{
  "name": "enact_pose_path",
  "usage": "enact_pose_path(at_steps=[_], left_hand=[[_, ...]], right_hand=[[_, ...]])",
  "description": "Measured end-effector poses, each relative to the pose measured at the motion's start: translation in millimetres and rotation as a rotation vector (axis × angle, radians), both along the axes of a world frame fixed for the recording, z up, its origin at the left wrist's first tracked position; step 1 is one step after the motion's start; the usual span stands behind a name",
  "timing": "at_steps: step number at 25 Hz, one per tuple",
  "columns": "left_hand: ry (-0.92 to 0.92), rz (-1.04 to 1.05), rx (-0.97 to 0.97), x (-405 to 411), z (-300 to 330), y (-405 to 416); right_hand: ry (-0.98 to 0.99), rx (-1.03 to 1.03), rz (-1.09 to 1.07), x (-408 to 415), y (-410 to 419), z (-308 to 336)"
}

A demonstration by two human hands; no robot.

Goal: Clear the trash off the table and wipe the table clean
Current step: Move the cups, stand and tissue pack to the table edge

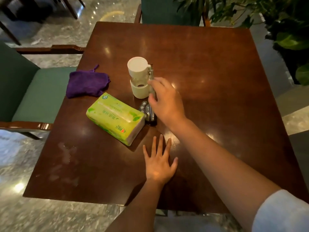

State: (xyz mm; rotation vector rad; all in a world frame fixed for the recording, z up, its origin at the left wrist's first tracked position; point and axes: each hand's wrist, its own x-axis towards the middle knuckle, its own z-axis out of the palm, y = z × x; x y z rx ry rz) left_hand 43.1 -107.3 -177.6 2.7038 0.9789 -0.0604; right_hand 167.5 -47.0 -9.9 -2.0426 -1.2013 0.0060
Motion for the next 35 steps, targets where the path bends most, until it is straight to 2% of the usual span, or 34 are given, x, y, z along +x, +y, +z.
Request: enact_pose_path(at_steps=[4, 9, 14, 20, 26, 33, 35], left_hand=[[-0.003, 0.012, 0.001, 0, -1, 0], [0.026, 0.010, 0.002, -1, -2, 1], [0.038, 0.005, 0.037, -1, -2, 2], [0.050, 0.021, 0.031, -1, -4, 2], [0.058, 0.030, 0.044, 1, -3, 0], [0.059, 0.038, 0.048, 2, -3, -2], [0.063, 0.044, 0.042, 2, -3, -2]], right_hand=[[0.090, -0.053, -0.153, 8, -4, -1], [0.212, 0.026, -0.275, 43, -27, 5], [0.239, 0.075, -0.404, 88, -79, 10], [0.108, 0.136, -0.558, 150, -155, 11], [0.008, 0.088, -0.683, 195, -212, 9], [-0.036, 0.060, -0.783, 205, -235, -9], [-0.121, 0.029, -0.810, 207, -238, -17]])
